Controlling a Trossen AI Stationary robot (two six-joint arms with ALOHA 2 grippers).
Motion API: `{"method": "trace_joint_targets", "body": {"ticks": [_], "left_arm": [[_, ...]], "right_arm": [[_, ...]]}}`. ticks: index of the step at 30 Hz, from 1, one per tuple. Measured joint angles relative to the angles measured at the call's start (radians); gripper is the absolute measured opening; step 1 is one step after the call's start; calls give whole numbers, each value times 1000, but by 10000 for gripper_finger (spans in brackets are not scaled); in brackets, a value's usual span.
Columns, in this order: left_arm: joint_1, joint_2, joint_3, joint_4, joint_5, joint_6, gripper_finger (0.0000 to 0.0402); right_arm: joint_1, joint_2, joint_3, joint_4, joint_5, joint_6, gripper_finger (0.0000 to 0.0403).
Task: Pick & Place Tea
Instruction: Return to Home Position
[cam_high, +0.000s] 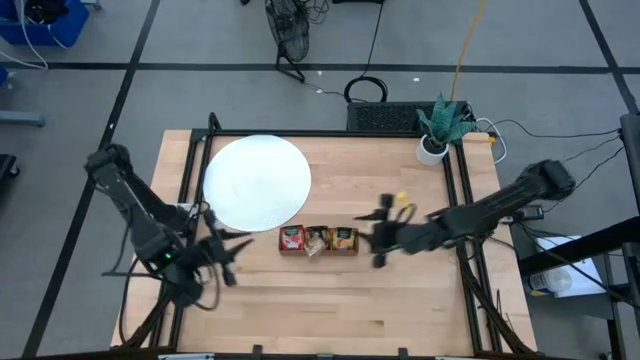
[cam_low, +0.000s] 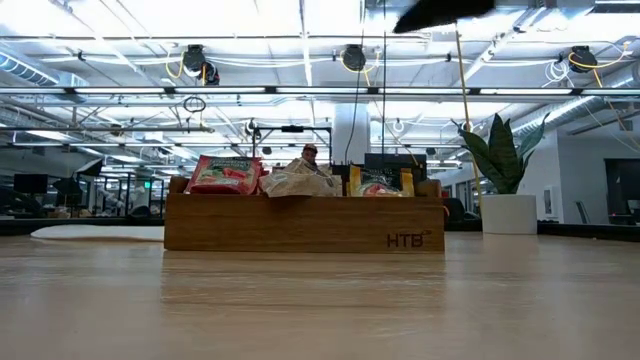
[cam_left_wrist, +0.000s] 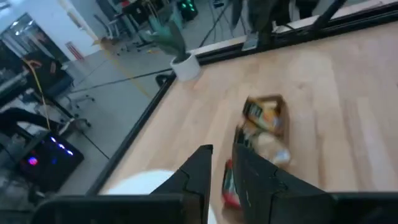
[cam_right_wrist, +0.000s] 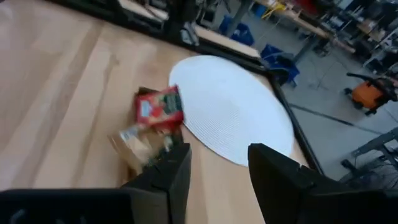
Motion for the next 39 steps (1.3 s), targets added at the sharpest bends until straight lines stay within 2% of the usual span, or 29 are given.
{"method": "trace_joint_targets", "body": {"ticks": [3, 5, 7, 10, 13, 15, 18, 20, 24, 28, 33, 39], "left_arm": [[-47, -137, -180, 0, -51, -158, 72], [-49, -233, -299, 21, -40, -242, 72], [-38, -316, -410, 106, -6, -261, 72], [-14, -427, -566, 321, 68, -131, 72], [20, -534, -695, 604, 149, 111, 72], [62, -609, -762, 773, 293, 295, 72], [147, -733, -832, 910, 590, 513, 72], [212, -817, -846, 894, 694, 574, 72], [311, -1001, -850, 706, 742, 585, 72], [364, -1186, -850, 529, 785, 574, 72], [398, -1191, -845, 487, 729, 547, 72], [410, -1166, -875, 489, 714, 361, 72]], "right_arm": [[0, -196, -196, 24, 3, 31, 146], [-4, -317, -340, 73, 0, 55, 148], [-20, -437, -479, 201, -17, 52, 148], [-66, -619, -640, 370, -178, 54, 148], [-114, -759, -769, 492, -347, 53, 149], [-145, -830, -824, 505, -373, 70, 148], [-190, -891, -877, 509, -376, 108, 146], [-216, -914, -900, 506, -401, 129, 147], [-259, -952, -916, 546, -530, 135, 150], [-282, -997, -917, 539, -526, 102, 147], [-285, -1037, -919, 549, -529, 74, 144], [-285, -1028, -920, 527, -530, 103, 148]]}}
